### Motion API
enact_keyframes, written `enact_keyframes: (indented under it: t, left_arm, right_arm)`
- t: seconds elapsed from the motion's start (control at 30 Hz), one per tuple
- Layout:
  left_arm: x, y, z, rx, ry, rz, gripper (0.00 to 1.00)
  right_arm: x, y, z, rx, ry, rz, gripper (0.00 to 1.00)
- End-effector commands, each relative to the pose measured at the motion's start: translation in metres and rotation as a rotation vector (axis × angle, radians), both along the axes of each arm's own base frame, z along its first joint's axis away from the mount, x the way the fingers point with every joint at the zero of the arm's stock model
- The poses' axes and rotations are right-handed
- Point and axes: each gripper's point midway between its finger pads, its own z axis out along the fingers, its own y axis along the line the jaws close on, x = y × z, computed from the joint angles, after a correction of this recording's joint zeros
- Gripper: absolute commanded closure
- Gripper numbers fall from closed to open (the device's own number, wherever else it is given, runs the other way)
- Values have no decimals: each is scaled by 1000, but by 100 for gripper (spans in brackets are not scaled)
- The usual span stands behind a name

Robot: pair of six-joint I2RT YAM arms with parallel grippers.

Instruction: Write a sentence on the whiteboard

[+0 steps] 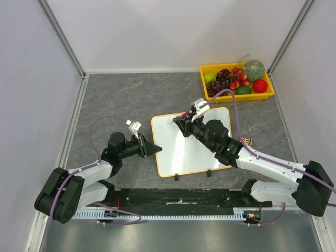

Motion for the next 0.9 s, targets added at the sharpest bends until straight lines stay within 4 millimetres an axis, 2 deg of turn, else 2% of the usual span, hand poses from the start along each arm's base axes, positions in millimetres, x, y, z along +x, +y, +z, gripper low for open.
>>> enact_keyframes:
  t: [0.0,0.27,0.87]
  left_arm:
    - [8,9,-22,98,4,48,98]
    - [7,9,-23,99,8,44,98]
    - [5,7,-22,89,6,26,98]
  right_arm:
    - [13,4,40,87,-92,-56,100]
    - [19,13,40,78,-94,-55,100]
    - [28,10,7,26,-46,-114,100]
